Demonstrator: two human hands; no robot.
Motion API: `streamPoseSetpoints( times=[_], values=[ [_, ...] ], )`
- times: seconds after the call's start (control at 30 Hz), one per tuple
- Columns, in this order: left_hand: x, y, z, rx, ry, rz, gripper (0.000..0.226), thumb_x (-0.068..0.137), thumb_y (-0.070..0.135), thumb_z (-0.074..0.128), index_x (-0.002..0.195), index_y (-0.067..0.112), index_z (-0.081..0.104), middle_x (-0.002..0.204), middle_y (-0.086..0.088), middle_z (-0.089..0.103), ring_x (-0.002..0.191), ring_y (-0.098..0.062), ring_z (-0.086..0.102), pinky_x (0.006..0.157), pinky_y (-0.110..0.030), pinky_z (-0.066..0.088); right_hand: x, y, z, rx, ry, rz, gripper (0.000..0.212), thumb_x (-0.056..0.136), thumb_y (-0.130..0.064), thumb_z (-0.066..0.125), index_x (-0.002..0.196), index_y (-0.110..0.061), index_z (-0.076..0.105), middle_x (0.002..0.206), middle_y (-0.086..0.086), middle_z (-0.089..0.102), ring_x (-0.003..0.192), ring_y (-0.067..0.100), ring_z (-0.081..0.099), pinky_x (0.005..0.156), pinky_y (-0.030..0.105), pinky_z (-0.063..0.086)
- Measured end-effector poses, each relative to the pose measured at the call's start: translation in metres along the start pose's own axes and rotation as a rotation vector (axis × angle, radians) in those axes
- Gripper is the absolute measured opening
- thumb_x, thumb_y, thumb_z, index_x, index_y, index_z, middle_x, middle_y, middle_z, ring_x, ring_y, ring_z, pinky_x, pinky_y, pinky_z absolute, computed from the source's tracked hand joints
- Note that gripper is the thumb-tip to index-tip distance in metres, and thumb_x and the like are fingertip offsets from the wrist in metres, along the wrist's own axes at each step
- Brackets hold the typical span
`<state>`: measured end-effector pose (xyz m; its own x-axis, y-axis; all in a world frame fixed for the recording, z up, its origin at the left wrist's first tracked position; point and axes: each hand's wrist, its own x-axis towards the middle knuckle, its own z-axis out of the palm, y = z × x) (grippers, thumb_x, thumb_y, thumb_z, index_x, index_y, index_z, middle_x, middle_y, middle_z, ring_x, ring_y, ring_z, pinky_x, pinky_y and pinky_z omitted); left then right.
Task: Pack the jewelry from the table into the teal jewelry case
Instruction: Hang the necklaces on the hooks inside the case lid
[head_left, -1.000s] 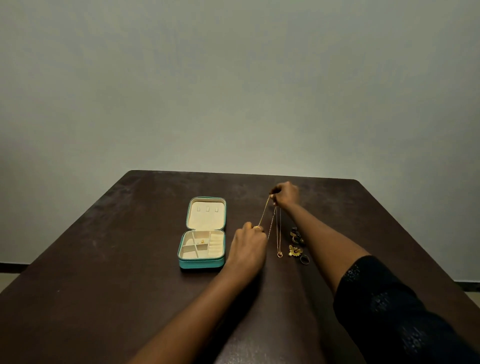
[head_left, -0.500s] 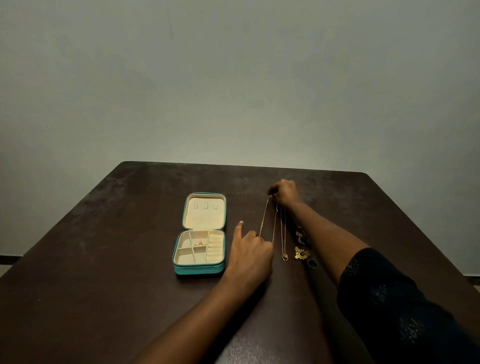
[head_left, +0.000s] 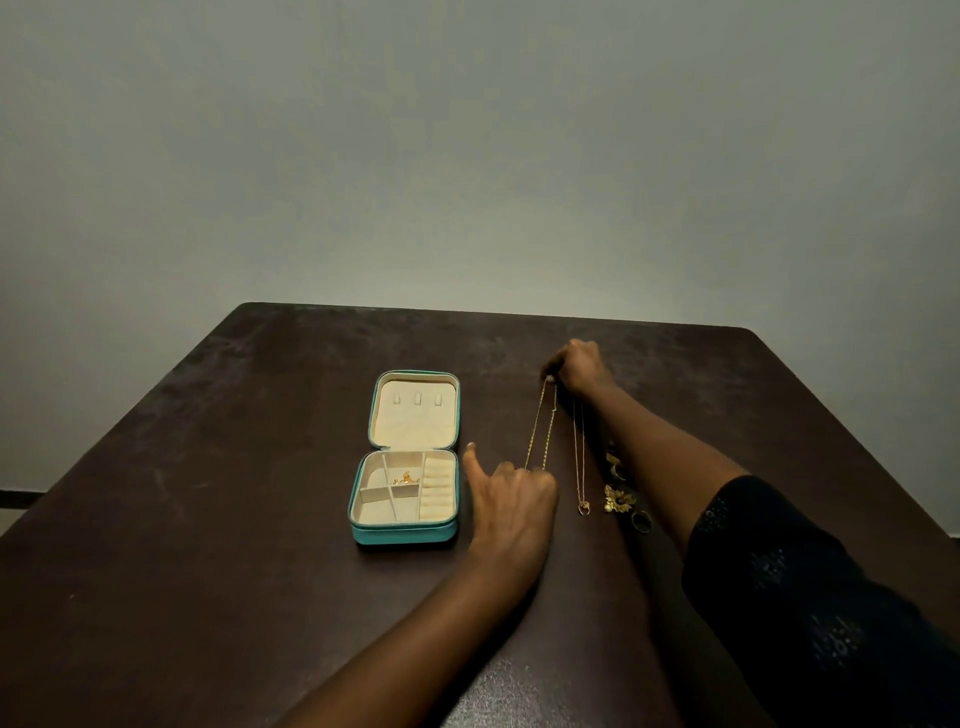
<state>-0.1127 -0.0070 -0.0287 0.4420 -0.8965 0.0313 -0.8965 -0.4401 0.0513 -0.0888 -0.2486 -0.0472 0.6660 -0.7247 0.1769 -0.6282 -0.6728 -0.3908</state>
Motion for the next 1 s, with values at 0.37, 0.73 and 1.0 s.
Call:
streamPoseSetpoints(
  times=[0.37, 0.73, 1.0],
  values=[
    [0.001, 0.013, 0.002, -0.049, -0.041, -0.089, 0.033, 0.093, 0.008, 0.041, 0.121, 0.013, 0.059, 0.127, -0.010, 0.053, 0.126, -0.032, 0.033, 0.108, -0.062, 0.008, 0.001, 0.001, -0.001, -0.069, -0.042, -0.074, 0.021, 0.086, 0.002, 0.058, 0.102, -0.003, 0.072, 0.103, 0.018, 0.071, 0.096, 0.028, 0.067, 0.090, 0.038, 0.052],
    [-0.004, 0.026, 0.003, -0.010, -0.003, -0.019, 0.028, 0.094, 0.014, 0.041, 0.115, 0.016, 0.061, 0.110, -0.007, 0.064, 0.120, -0.028, 0.039, 0.106, -0.067, 0.002, 0.001, -0.002, -0.001, -0.132, -0.083, -0.068, 0.022, 0.088, -0.006, 0.059, 0.107, -0.006, 0.070, 0.104, 0.018, 0.070, 0.094, 0.031, 0.067, 0.089, 0.041, 0.052],
    [-0.008, 0.023, -0.009, 0.012, 0.006, 0.040, 0.026, 0.094, 0.018, 0.044, 0.113, 0.018, 0.061, 0.110, -0.006, 0.063, 0.123, -0.025, 0.036, 0.105, -0.068, 0.000, -0.006, -0.004, -0.013, -0.138, -0.083, -0.020, 0.023, 0.088, -0.011, 0.060, 0.107, -0.003, 0.069, 0.104, 0.019, 0.069, 0.094, 0.031, 0.067, 0.088, 0.043, 0.053]
  ],
)
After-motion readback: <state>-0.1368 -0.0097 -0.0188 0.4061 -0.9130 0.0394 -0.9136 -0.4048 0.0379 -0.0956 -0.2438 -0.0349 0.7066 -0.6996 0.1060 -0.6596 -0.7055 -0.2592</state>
